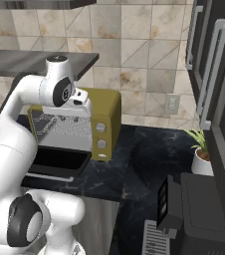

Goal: Pick up the bagel from the plate, place it on the toaster oven rack, close the door, and set the timer.

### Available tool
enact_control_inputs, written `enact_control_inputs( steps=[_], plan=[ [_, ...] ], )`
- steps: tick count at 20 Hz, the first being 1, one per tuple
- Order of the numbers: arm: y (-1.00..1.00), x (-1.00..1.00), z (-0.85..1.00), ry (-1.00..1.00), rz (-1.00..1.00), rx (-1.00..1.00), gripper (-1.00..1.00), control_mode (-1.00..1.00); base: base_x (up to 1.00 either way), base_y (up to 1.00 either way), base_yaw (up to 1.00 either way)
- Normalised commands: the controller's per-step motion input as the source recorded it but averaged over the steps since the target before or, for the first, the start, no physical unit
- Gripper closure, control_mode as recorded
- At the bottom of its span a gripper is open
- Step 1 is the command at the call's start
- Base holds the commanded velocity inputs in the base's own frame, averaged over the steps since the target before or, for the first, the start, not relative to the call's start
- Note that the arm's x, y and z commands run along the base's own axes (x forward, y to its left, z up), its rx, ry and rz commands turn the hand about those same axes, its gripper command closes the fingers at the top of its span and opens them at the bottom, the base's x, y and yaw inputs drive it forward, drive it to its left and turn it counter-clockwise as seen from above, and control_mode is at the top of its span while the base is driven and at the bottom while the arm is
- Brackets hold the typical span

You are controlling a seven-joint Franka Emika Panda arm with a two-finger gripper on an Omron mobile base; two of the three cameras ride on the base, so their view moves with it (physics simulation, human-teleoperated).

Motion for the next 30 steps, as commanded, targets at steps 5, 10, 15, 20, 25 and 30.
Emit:
enact_control_inputs(
  steps=[5, 10, 15, 20, 25, 30],
  plan=[
    [0.0, -0.17, 0.0, 0.0, 0.0, 0.0, -1.0, -1.0, 0.0, 0.0, 0.0],
    [0.0, -0.4, -0.09, -0.06, 0.0, 0.0, -1.0, -1.0, 0.0, 0.0, 0.0],
    [0.03, -0.37, -0.13, -0.15, 0.0, 0.0, -1.0, -1.0, 0.0, 0.0, 0.0],
    [0.05, -0.23, -0.02, -0.08, 0.0, 0.0, -1.0, -1.0, 0.0, 0.0, 0.0],
    [0.14, -0.19, 0.0, -0.1, 0.0, 0.0, -1.0, -1.0, 0.0, 0.0, 0.0],
    [0.18, -0.08, -0.01, -0.16, 0.0, 0.0, -1.0, -1.0, 0.0, 0.0, 0.0]
  ],
)
